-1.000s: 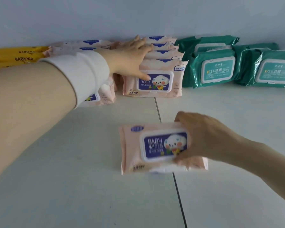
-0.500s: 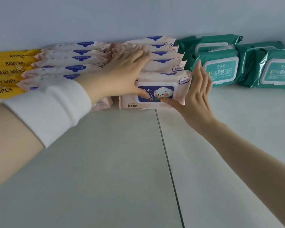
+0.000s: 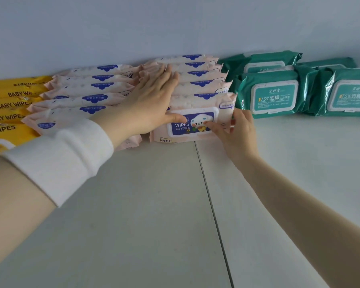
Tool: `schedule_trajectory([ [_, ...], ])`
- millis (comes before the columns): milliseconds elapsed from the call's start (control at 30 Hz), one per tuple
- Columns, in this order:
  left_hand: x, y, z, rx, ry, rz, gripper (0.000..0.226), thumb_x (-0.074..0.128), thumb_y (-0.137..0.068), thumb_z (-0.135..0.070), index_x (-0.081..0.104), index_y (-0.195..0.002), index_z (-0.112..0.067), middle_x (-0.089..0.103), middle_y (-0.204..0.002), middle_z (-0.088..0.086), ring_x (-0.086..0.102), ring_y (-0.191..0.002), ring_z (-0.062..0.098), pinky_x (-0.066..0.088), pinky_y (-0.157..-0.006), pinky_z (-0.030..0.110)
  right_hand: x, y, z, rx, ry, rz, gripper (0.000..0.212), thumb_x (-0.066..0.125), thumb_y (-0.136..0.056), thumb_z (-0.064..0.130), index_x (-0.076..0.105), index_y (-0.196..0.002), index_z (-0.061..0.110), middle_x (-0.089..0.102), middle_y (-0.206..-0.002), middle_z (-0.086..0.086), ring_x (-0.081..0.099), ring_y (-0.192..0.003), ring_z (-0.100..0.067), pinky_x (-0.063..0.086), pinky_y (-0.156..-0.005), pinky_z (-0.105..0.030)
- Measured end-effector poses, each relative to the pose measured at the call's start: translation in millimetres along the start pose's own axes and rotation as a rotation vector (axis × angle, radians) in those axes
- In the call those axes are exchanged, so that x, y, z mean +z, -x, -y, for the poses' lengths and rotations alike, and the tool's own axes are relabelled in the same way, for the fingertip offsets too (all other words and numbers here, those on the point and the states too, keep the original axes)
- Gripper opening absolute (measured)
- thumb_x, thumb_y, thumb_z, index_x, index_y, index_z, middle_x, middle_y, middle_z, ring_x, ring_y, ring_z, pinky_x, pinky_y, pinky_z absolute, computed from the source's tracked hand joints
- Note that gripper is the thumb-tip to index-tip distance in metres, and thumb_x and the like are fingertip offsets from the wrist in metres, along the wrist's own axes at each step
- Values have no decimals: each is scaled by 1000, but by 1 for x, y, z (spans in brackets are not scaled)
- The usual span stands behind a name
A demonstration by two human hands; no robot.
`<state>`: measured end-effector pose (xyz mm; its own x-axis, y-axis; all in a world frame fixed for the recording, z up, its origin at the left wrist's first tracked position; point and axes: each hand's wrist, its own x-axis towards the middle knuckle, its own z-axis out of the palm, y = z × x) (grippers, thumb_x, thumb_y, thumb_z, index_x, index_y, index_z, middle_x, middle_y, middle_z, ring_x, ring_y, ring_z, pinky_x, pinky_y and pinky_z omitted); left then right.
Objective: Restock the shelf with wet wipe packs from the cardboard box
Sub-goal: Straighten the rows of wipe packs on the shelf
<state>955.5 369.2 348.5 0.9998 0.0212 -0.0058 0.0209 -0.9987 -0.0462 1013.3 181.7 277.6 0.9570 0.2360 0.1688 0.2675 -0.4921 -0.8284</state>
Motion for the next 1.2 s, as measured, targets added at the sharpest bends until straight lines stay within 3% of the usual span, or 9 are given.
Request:
schedule_trajectory([
  [100, -3, -6, 2, -8, -10, 44, 102, 43, -78, -61, -7, -147, -5, -14, -156, 15, -14, -144, 26, -7, -114, 39, 6, -6, 6, -12, -8, -12, 46, 73, -77, 31, 57, -106, 0, 42, -103, -3, 41, -85, -15, 32, -71, -17],
  [233, -9, -5, -4, -29, -14, 87, 99, 44, -82, -58, -9, -147, -6, -17, -155, 14, -16, -144, 25, -7, -115, 40, -4, -9, 13, 34, 74, 89, 52, 72, -76, 37, 54, -114, 6, 51, -116, -9, 45, -87, -17, 38, -75, -26],
  [400, -20, -9, -15, -79, -33, 144, 101, 50, -80, -60, -2, -147, -4, -4, -157, 16, -6, -145, 28, 2, -117, 44, -33, -11, 19, 80, 101, 280, 71, 71, -73, 46, 45, -131, 13, 57, -125, -2, 55, -109, -22, 48, -92, -35],
  [567, -34, -30, -55, -61, 36, 166, 104, 47, -79, -64, -8, -147, -8, -6, -157, 14, -12, -144, 27, 2, -117, 44, -103, -23, -2, -97, 388, 333, 71, 70, -76, 43, 43, -135, 14, 54, -130, -1, 52, -115, -19, 40, -87, -27],
  [667, -40, -60, -94, 38, 19, 16, 89, 52, -81, -57, 16, -145, -6, 23, -151, 18, 12, -142, 33, 14, -115, 46, -149, -46, -21, -206, 552, 307, 64, 72, -74, 41, 50, -129, 17, 54, -127, -2, 51, -115, -20, 38, -95, -30],
  [733, -42, -84, -118, 47, 36, -49, 80, 57, -79, -55, 31, -139, -10, 44, -136, 19, 35, -128, 33, 31, -107, 46, -171, -65, -32, -308, 632, 267, 65, 74, -73, 41, 51, -128, 18, 53, -125, -4, 48, -116, -24, 37, -98, -34],
  [800, -41, -107, -135, 8, 38, -46, 78, 63, -76, -55, 35, -136, -14, 50, -127, 14, 46, -117, 33, 39, -97, 44, -185, -81, -43, -421, 697, 229, 69, 74, -71, 42, 49, -130, 17, 50, -126, -8, 41, -119, -28, 32, -101, -35],
  [967, -28, -134, -149, -90, -72, -13, 94, 69, -65, -61, 34, -138, -13, 39, -134, 15, 47, -116, 36, 39, -97, 45, -186, -114, -59, -616, 773, 169, 89, 76, -62, 51, 44, -135, 12, 50, -123, -13, 33, -121, -33, 26, -104, -37],
  [1200, -11, -133, -146, -103, -36, -72, 86, 74, -61, -56, 44, -121, -2, 29, -140, 14, 34, -125, 34, 33, -105, 50, -162, -129, -67, -656, 704, 133, 102, 83, -47, 54, 44, -133, 13, 40, -125, -21, 42, -113, -35, 35, -97, -42],
])
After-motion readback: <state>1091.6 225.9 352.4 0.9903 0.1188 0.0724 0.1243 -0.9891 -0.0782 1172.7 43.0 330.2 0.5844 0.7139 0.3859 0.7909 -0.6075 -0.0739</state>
